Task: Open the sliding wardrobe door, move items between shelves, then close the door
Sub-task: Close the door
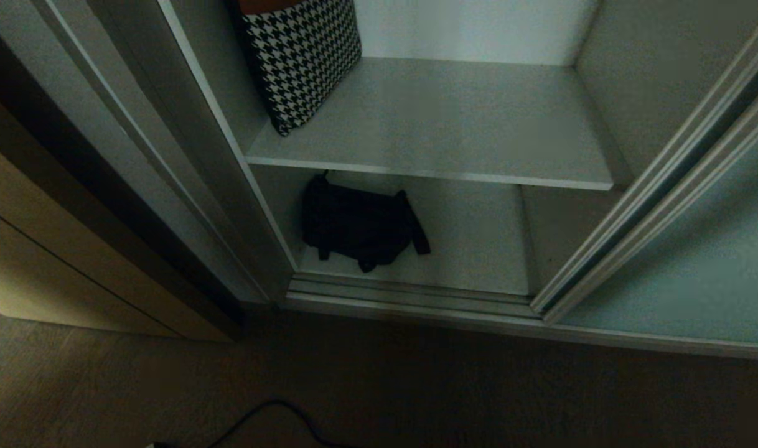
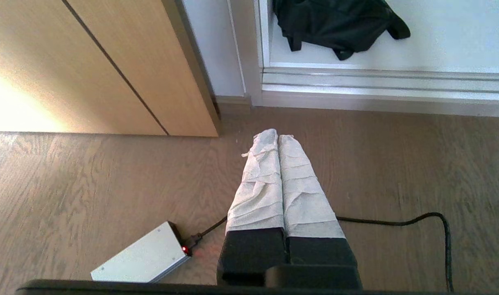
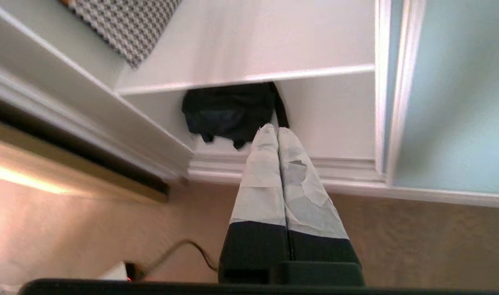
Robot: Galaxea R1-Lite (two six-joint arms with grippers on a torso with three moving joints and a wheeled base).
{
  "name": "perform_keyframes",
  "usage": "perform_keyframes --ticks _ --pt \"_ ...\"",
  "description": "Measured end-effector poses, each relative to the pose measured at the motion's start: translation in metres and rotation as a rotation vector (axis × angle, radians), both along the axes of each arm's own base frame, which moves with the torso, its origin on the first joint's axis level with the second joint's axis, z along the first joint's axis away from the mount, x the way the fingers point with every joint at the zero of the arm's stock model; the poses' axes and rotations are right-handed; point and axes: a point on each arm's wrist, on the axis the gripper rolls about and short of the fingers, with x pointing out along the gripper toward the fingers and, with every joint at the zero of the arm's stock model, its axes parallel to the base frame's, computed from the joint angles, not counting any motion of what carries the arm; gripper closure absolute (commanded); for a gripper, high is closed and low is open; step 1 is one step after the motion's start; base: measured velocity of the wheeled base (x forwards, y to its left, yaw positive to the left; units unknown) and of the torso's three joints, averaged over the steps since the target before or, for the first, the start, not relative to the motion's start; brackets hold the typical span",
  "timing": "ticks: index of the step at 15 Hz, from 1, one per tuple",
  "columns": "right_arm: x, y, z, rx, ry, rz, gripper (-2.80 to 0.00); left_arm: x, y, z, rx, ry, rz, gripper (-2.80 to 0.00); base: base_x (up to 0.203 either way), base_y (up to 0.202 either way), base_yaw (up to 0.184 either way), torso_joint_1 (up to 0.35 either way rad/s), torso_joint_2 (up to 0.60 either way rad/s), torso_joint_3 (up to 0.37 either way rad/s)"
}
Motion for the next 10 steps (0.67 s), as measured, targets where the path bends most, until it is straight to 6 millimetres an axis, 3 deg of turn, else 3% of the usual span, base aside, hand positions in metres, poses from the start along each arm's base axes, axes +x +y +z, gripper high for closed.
perform_keyframes --ticks 5,10 --pt "0.014 0.001 0.006 0.005 0.013 -0.054 0.00 0.000 0.000 0.000 0.000 0.000 0.000 0.00 0.000 0.000 0.000 0.000 0.00 0.000" --pt "0.013 -0.003 0.032 0.026 -0.056 -0.234 0.00 0.000 0.000 0.000 0.000 0.000 0.001 0.00 0.000 0.000 0.000 0.000 0.00 0.000"
